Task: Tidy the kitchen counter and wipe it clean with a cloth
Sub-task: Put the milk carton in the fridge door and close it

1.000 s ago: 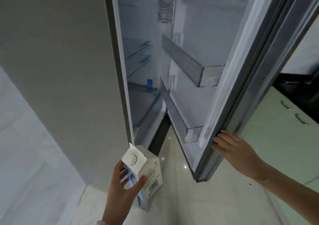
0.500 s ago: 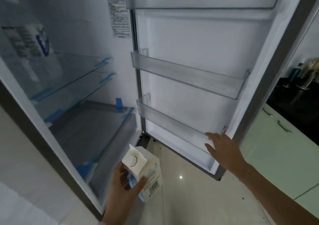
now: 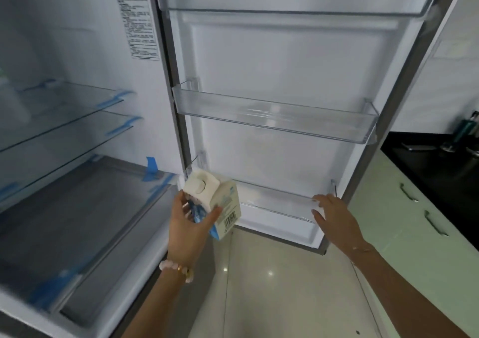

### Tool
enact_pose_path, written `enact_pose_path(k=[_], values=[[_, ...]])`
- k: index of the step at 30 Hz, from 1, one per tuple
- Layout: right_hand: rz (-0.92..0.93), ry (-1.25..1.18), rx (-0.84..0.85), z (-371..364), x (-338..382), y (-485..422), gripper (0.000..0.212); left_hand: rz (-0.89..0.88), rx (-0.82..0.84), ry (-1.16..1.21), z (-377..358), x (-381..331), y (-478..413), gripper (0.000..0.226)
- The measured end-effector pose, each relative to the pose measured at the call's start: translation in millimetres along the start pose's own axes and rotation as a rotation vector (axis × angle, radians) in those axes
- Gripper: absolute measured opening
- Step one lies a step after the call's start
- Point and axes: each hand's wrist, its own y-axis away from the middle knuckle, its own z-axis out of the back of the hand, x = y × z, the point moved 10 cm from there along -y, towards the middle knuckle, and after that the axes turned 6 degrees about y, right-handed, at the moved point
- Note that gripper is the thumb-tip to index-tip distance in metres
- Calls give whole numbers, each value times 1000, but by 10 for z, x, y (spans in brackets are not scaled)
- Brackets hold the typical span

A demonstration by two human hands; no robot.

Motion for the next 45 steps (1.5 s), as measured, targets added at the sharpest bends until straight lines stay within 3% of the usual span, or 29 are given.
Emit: enact_pose_path(k=[9,18,21,25,33,38,45], values=[[21,5,-34,-68,-246,-263,23,-20,-57,62,-580,-206,-910,56],[98,68,-166,-61,-214,-280,37,-27,-92,92,-980,108,-1372,60],[93,85,-161,-95,-219,-274,42,8,-90,8,-1024,345,-1500,68],[79,114,-179,-123,-244,-275,45,3,-73,-270,-1046,535,-1562,75],[38,125,-202,-170,-286,-278,25,-134,-152,-740,-992,623,-1456,83],[26,125,-223,-139,-258,-239,33,-89,-167,-790,-939,674,-1458,86],[34,130,-216,-145,-214,-202,28,-56,-37,-775,-867,724,-1454,82]])
